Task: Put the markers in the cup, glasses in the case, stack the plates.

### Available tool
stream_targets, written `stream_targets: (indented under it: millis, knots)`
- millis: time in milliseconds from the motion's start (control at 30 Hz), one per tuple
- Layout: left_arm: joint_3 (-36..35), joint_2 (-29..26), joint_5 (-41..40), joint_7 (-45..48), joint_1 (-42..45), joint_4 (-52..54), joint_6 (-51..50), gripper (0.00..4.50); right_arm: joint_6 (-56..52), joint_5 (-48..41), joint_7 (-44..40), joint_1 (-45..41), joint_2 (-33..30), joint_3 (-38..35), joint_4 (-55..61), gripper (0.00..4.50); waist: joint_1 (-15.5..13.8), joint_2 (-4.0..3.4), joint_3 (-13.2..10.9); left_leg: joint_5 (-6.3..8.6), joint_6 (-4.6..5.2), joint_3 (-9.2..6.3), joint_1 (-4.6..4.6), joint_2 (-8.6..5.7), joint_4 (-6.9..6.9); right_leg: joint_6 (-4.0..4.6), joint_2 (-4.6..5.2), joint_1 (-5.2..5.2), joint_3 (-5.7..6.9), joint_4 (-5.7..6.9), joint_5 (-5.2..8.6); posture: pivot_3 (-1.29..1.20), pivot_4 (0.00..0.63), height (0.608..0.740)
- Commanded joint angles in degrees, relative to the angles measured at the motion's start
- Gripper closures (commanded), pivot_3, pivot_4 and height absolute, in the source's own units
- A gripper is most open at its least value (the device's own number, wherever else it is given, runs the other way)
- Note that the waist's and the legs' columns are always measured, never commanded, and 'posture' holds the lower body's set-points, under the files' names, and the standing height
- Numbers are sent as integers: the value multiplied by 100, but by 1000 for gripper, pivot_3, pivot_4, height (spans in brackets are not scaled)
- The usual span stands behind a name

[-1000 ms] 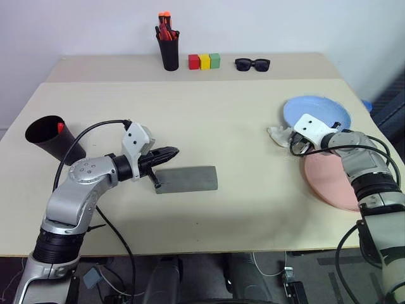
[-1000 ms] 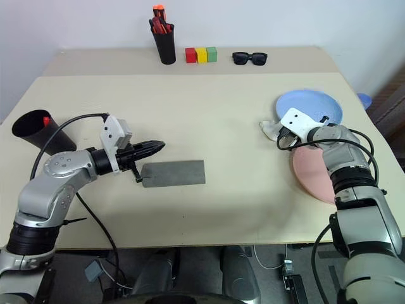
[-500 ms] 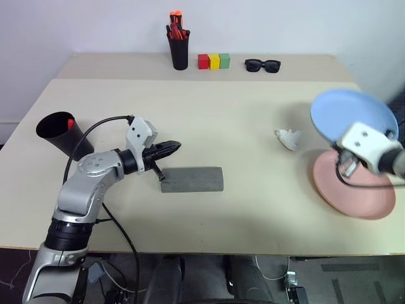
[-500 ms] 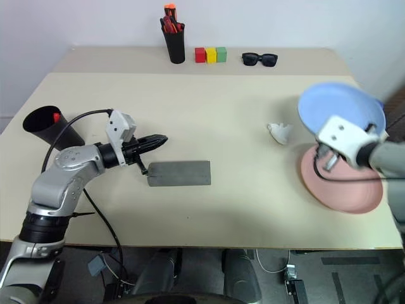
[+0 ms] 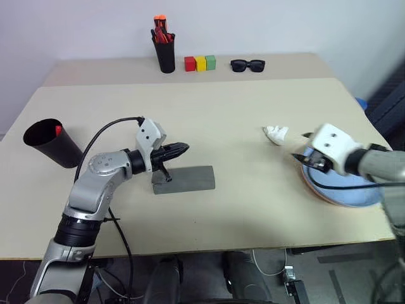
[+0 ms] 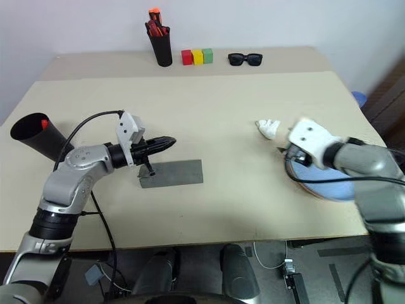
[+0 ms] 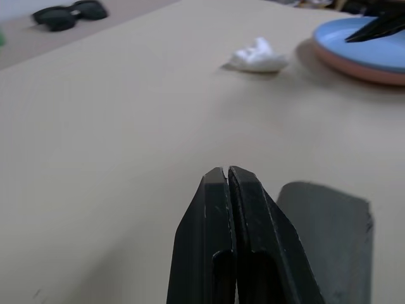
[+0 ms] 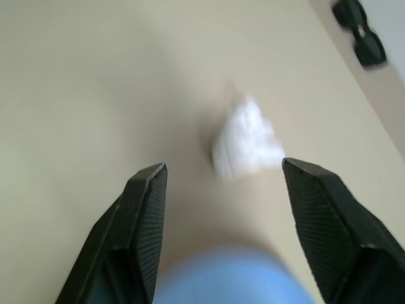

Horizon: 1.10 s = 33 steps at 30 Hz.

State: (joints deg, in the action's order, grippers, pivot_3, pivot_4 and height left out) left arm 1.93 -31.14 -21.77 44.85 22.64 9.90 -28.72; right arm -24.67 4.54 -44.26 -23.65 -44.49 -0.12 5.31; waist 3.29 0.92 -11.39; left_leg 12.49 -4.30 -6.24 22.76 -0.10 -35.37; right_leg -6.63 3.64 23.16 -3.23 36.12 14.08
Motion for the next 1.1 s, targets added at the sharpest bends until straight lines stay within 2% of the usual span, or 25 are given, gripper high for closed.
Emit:
stream_targets:
  millis: [33, 200, 300, 433, 467, 533, 633, 733, 933, 1033, 1100]
  knots:
    - [-290, -91, -72, -203, -143, 513, -105, 4500, 506, 530, 642, -685, 397, 509, -1432, 1461, -14, 0, 0, 0, 0, 0, 0, 0, 1, -3, 0, 0, 0, -1, -2, 0, 150, 740]
    - [-549, -134, -225, -422, -425, 946, -351, 4500, 1415, 1044, 1329, -1427, 680, 968, -3386, 1461, -93, -1, 0, 0, 0, -2, 6, -4, 13, -14, 2, 9, 1, -2, -7, 0, 150, 740]
    - [-682, -181, -308, -513, -578, 1124, -476, 4500, 1785, 1289, 1578, -1633, 642, 1145, -3949, 2322, -95, -1, 0, 0, 0, -2, 5, -4, 10, -14, 2, 5, 2, -3, -7, 0, 150, 740]
    - [-782, -217, -406, -559, -692, 1212, -556, 4500, 1911, 1323, 1600, -1620, 555, 1104, -3918, 4329, -86, -2, 1, 0, 0, -2, 2, -4, 11, -14, 1, 5, 1, -1, -7, 0, 150, 740]
    - [-781, -213, -410, -565, -701, 1213, -566, 4500, 1916, 1325, 1588, -1592, 525, 1079, -3859, 4421, -86, -2, 1, 0, 0, -2, 2, -4, 11, -14, 1, 5, 1, -1, -7, 0, 150, 740]
    - [-755, -204, -376, -553, -701, 1152, -540, 4500, 1853, 1289, 1525, -1475, 437, 985, -3563, 4421, -88, -2, 1, 0, 0, -2, 3, -4, 11, -14, 2, 5, 1, -1, -7, 0, 150, 740]
    - [-776, -186, -335, -576, -641, 949, -513, 4500, 1535, 1102, 1311, -1015, 77, 604, -2460, 4421, -95, -3, 0, 0, 0, -3, 4, -4, 13, -15, 1, 6, 2, -1, -6, 0, 150, 740]
    - [-1024, -226, -316, -655, -727, 781, -437, 4500, 693, 436, 695, -66, -471, -426, -700, 4421, -120, -10, -3, 0, 0, -4, 7, -4, 14, -18, 1, 9, 2, -1, -4, 0, 150, 740]
    - [-1207, -292, -172, -682, -834, 429, -155, 4500, -487, -210, -118, 1678, -1054, -1845, 880, 4421, -98, -3, 3, 2, 3, -4, -3, -3, 14, -2, 1, -1, 2, -2, 8, 0, 150, 740]
    - [-1210, -286, -80, -758, -840, 312, -14, 4500, -623, -341, -249, 2182, -1100, -2028, 1091, 3517, -78, -1, 4, 2, 3, 0, -13, -3, 11, 2, 2, -12, 0, -3, 11, 0, 150, 740]
    - [-1215, -333, 78, -827, -928, 267, 128, 4500, -438, -211, -92, 2203, -1127, -1909, 1048, 2546, -53, -2, 3, 2, 3, 20, -24, -3, 9, 7, 4, -12, -18, -3, 10, 0, 150, 740]
